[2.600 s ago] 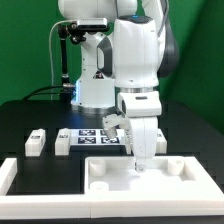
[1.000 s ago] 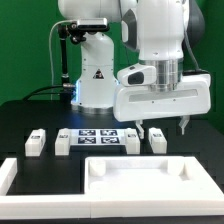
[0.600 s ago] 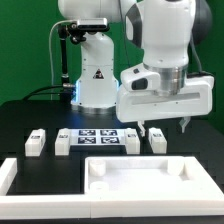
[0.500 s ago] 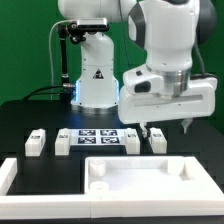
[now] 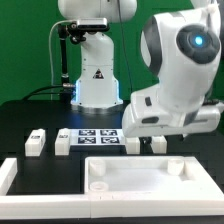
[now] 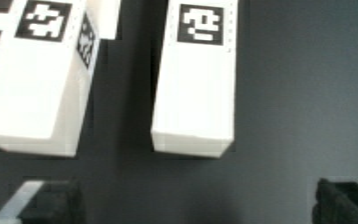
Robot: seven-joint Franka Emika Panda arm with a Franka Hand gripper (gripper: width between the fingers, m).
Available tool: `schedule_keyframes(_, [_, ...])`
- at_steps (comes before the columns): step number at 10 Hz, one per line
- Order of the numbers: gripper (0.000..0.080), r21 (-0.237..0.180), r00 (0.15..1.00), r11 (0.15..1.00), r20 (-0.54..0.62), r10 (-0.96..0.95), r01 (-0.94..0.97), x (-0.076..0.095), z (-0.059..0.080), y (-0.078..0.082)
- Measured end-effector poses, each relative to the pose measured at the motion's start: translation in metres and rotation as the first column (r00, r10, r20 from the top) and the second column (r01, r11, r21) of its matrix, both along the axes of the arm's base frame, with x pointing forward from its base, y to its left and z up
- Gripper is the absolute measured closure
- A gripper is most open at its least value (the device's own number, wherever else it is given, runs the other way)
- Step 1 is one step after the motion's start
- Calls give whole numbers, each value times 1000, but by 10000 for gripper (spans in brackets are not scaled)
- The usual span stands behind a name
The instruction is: Assemble desk
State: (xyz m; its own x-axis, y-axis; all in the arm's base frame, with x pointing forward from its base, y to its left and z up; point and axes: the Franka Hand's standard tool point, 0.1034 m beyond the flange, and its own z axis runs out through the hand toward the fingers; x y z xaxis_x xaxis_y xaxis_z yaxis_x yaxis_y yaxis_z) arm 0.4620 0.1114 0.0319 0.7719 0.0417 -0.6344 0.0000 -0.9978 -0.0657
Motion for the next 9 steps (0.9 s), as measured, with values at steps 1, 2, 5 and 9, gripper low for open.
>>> schedule_keyframes(1, [151,-12,994,1000,-107,-2,1,-10,-5,0])
schedule_keyframes(2, [151,-11,992,1000,-125,-3,1,-7,-11,1])
schedule_keyframes(5, [151,-13,985,1000,-173,-12,10,-16,-16,1])
schedule_keyframes(9, [151,-17,976,1000,-219,2,-6,-34,-28,6])
